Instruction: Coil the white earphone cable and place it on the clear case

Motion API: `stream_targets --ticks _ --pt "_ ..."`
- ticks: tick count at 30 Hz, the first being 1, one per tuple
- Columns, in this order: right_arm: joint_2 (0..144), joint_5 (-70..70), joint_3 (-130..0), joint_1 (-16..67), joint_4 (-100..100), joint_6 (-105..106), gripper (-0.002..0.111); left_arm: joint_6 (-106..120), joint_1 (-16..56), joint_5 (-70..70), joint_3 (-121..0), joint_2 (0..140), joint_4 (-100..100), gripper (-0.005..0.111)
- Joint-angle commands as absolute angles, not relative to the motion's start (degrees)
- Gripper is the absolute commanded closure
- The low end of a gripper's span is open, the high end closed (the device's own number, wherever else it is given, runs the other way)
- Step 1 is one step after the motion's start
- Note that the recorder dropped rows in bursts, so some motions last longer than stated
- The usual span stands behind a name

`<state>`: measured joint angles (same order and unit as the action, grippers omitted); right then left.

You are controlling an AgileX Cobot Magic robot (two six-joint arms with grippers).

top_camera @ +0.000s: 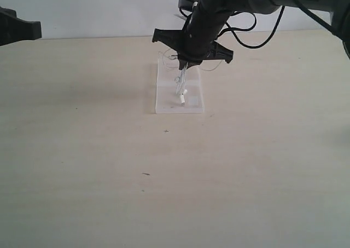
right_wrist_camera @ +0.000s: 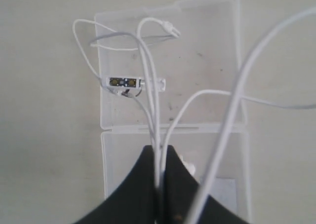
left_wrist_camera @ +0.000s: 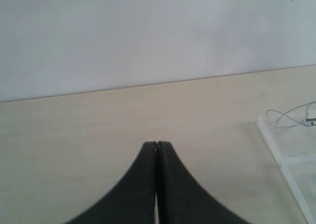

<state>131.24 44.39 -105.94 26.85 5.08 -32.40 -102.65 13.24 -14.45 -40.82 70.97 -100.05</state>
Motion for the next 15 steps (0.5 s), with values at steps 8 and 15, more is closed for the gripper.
stream_targets --ticks 8,15 --pt "134.23 44.85 -106.24 28.50 5.39 -31.17 0.108 -102.60 13.04 -14.71 -40.66 70.56 -99.95 0.107" --pt "134.23 44.63 -106.24 28.63 4.12 -31.17 0.108 -102.60 13.04 -14.71 -40.66 70.56 -99.95 0.107"
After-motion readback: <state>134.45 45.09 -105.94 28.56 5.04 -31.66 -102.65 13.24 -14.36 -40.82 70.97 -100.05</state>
